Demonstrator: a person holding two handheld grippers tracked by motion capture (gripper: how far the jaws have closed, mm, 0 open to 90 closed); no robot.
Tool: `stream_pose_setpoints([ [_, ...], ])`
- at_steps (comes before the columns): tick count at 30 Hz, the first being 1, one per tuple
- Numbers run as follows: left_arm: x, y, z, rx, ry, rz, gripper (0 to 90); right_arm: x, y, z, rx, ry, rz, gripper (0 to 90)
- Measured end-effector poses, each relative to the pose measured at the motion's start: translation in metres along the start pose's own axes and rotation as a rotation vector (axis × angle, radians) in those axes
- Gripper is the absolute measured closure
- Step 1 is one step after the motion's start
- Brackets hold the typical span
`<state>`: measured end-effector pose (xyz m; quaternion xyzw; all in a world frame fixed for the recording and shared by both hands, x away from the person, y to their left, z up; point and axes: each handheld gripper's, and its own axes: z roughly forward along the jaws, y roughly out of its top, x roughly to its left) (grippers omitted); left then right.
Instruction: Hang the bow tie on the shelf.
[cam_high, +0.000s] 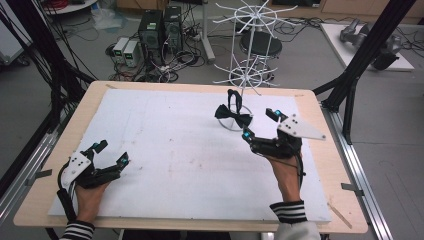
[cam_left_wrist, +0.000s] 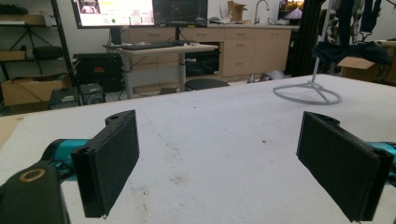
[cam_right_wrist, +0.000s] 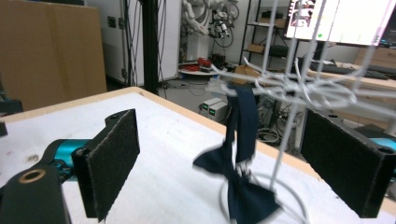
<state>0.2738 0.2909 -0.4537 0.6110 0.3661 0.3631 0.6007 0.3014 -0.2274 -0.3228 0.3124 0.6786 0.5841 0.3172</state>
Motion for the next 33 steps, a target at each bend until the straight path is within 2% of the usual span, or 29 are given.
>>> stream_pose_setpoints([
  [3,0.0,0.0,0.0,-0.004,0.0,0.0,13.4,-0.001,-0.009,-0.011,0.003,-0.011,0.012,11.3],
  [4,0.0,0.0,0.0,-0.004,-0.001,0.001,13.4,-0.002,-0.019,-0.022,-0.009,-0.018,0.01,11.3],
  [8,0.0,0.0,0.0,-0.003,0.001,0.002,13.4,-0.005,-0.041,-0.041,-0.026,-0.036,0.018,11.3],
  [9,0.0,0.0,0.0,-0.003,0.002,0.002,13.4,-0.005,-0.041,-0.041,-0.026,-0.036,0.018,11.3],
  [11,0.0,0.0,0.0,-0.004,0.004,0.001,13.4,-0.008,-0.059,-0.051,-0.039,-0.053,0.03,11.3],
  [12,0.0,0.0,-0.001,-0.005,0.004,0.001,13.4,-0.008,-0.059,-0.051,-0.039,-0.053,0.03,11.3],
  [15,-0.001,0.0,-0.001,-0.007,0.006,0.001,13.4,-0.011,-0.079,-0.062,-0.047,-0.08,0.047,11.3],
  [16,-0.001,0.0,-0.001,-0.007,0.005,0.003,13.4,-0.011,-0.079,-0.062,-0.047,-0.08,0.047,11.3],
  [18,0.0,0.0,-0.001,-0.007,0.005,0.004,13.4,-0.012,-0.093,-0.067,-0.058,-0.101,0.037,11.3],
  [19,-0.001,0.0,-0.001,-0.008,0.005,0.003,13.4,-0.012,-0.098,-0.068,-0.058,-0.107,0.047,11.3],
  [20,-0.001,0.0,-0.001,-0.009,0.004,0.003,13.4,-0.012,-0.098,-0.068,-0.058,-0.107,0.047,11.3],
  [21,-0.001,0.0,-0.001,-0.009,0.004,0.003,13.4,-0.012,-0.109,-0.07,-0.058,-0.122,0.045,11.3],
  [23,-0.001,0.0,-0.001,-0.01,0.004,0.002,13.4,-0.012,-0.114,-0.071,-0.061,-0.135,0.039,11.3],
  [25,-0.001,0.0,-0.001,-0.013,0.006,0.002,13.4,-0.011,-0.127,-0.072,-0.085,-0.165,0.051,11.3],
  [33,-0.001,0.0,-0.002,-0.014,0.01,0.007,13.4,-0.012,-0.141,-0.067,-0.08,-0.186,0.04,11.3],
])
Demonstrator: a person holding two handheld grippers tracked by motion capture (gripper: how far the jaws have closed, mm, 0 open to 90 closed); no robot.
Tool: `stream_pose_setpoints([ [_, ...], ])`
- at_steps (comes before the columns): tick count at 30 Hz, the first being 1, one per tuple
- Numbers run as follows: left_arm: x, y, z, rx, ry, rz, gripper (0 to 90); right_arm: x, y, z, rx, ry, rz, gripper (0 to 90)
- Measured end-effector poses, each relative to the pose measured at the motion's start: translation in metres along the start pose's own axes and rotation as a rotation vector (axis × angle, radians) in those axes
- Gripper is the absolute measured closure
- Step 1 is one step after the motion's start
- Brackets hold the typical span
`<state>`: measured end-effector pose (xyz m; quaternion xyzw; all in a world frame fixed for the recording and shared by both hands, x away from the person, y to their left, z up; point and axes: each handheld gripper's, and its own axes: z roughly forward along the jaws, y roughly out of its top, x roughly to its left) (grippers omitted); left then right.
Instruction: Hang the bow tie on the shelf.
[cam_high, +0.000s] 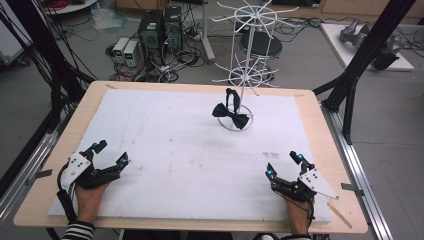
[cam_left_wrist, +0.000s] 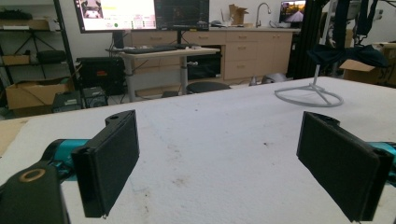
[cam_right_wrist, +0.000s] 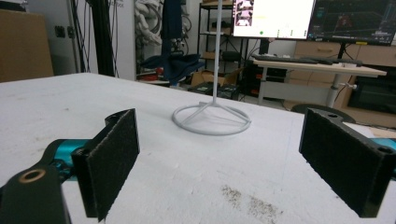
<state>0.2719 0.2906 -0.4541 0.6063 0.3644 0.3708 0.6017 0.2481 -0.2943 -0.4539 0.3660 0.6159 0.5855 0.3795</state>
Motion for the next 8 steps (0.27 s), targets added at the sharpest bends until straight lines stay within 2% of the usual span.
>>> stream_pose_setpoints([
  [8,-0.0001,0.0002,0.001,0.005,-0.007,0.0,13.4,0.0008,-0.0004,-0.0001,-0.002,-0.008,-0.001,11.3],
])
